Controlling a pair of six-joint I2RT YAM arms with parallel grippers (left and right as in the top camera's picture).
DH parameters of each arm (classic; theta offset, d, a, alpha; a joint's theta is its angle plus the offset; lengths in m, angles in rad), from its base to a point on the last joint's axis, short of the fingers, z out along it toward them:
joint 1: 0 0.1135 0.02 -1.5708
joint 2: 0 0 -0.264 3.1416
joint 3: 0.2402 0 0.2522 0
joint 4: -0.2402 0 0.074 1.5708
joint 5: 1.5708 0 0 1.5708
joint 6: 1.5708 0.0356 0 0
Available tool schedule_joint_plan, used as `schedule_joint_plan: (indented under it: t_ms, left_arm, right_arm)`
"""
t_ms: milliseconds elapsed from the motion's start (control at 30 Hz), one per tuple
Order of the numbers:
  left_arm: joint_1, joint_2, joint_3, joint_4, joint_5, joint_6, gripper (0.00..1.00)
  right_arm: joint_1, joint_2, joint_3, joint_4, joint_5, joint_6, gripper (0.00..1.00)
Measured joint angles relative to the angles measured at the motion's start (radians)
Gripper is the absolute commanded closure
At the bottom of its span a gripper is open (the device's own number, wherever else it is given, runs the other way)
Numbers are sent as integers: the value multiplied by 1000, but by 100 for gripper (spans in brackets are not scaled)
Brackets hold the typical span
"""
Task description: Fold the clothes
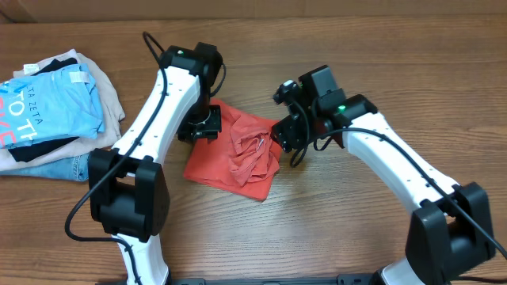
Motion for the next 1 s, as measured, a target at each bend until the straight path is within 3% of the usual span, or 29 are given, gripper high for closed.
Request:
schedule_joint_plan:
  t_ms: [567, 867, 933, 1000]
  left_arm:
    - [31, 0, -254, 238, 1, -10, 52]
    - [31, 0, -268, 257, 1, -10, 48]
    - [31, 0, -268, 257, 1, -10, 48]
    - [31, 0, -268, 257, 1, -10, 47]
  right_arm:
    - [91, 86, 0, 163, 79, -103, 24]
    - [100, 148, 0, 182, 79, -102, 30]
    - [105, 154, 0, 186, 80, -105, 39]
    - [111, 154, 0, 200, 80, -111, 58]
